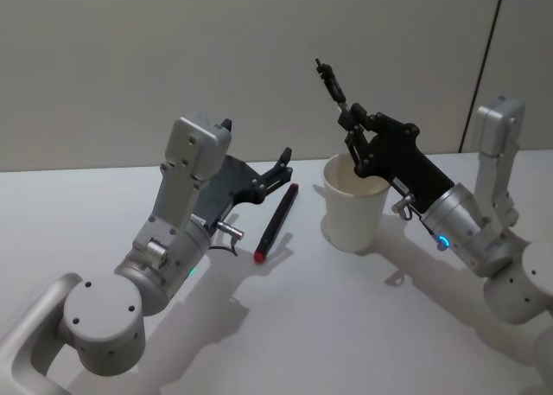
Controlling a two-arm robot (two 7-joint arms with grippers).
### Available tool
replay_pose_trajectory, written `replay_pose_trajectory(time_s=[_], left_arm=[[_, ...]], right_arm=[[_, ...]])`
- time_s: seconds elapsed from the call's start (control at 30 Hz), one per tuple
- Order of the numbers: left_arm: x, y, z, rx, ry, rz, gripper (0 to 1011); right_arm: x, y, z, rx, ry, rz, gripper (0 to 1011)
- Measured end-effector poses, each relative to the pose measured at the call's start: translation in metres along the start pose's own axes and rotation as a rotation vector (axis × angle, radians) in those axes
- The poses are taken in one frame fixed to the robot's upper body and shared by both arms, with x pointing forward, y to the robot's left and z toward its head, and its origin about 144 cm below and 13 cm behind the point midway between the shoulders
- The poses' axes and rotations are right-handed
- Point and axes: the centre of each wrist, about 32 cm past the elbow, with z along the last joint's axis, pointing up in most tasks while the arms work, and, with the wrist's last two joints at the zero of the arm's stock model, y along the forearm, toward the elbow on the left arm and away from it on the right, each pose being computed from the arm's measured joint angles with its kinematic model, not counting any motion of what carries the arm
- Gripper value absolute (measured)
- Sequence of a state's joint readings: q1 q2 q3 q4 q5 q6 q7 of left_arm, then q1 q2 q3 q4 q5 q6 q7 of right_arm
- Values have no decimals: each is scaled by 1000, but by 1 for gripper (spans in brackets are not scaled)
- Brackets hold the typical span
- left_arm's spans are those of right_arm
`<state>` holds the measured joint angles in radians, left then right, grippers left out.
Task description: Place the pen into the pen holder.
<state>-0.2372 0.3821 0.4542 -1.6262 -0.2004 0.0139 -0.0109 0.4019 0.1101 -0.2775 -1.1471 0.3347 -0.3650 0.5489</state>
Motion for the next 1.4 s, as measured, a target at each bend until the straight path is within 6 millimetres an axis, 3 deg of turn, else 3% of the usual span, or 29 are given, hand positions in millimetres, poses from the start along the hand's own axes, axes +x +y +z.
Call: replay_pose_trajectory(time_s=[0.47,0.63,0.67,0.77,0.87,1.13,1.2,1.23,1.4], left_arm=[[0,0,0,0,0,0,1001],[0,0,0,0,0,0,1001],[0,0,0,0,0,0,1001],[0,0,0,0,0,0,1001],[0,0,0,0,0,0,1001],[0,0,0,0,0,0,1001],[0,0,0,0,0,0,1001],[0,0,0,0,0,0,1001],[0,0,0,0,0,0,1001]], right_arm=[[-2,-3,-4,-10,-6,4,128],[-2,-3,-5,-12,-7,4,247],[-2,-3,-5,-12,-7,4,314],[-2,-4,-5,-13,-8,4,378],[-2,-4,-5,-13,-8,4,518],[-2,-4,-6,-15,-9,4,778],[-2,-4,-6,-15,-9,4,791],[-2,-4,-6,-15,-9,4,852],[-2,-5,-6,-16,-9,3,962]])
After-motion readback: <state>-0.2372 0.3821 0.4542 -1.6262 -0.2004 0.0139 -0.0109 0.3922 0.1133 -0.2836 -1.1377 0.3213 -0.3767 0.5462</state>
